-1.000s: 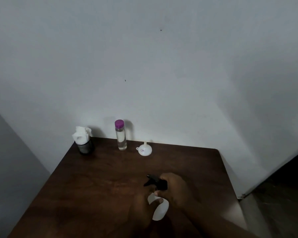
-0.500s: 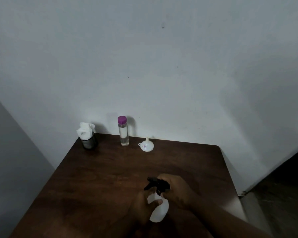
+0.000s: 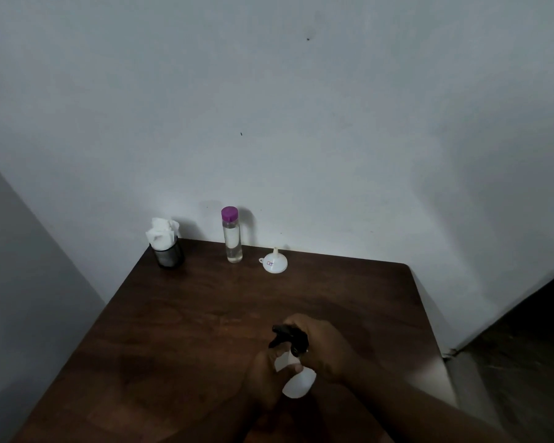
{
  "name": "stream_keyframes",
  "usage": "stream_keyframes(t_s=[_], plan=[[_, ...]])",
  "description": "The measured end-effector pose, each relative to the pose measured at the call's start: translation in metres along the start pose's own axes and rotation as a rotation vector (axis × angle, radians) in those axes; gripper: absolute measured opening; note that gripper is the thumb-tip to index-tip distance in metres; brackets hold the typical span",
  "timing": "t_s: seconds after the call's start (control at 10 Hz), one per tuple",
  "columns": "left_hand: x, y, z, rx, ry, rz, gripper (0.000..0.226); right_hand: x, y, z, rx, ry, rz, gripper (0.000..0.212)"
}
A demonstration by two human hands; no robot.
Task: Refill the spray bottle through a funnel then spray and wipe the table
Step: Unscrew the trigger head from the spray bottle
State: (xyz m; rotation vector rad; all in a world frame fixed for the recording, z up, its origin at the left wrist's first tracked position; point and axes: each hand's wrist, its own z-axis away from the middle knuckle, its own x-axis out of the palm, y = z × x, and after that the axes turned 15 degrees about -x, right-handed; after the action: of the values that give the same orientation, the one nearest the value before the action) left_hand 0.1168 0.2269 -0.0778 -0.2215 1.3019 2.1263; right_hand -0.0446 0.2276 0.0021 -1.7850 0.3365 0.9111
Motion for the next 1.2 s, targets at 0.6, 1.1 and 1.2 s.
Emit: stream_keyframes(t_s=[0.6, 1.1, 1.2], plan=[[-0.002, -0.001, 0.008, -0.003, 0.016, -0.02, 0.046, -0.001, -0.002, 0.011, 0.117, 0.006, -0.013, 0.071], [-0.001, 0.013, 0.004, 0.06, 0.093, -0.046, 0.051, -0.006, 0.003, 0.002, 0.201, 0.065, -0.115, 0.063], [-0.001, 0.015, 0.005, 0.057, 0.092, -0.067, 0.054, -0.008, 0.005, 0.003, 0.232, 0.028, -0.178, 0.089]])
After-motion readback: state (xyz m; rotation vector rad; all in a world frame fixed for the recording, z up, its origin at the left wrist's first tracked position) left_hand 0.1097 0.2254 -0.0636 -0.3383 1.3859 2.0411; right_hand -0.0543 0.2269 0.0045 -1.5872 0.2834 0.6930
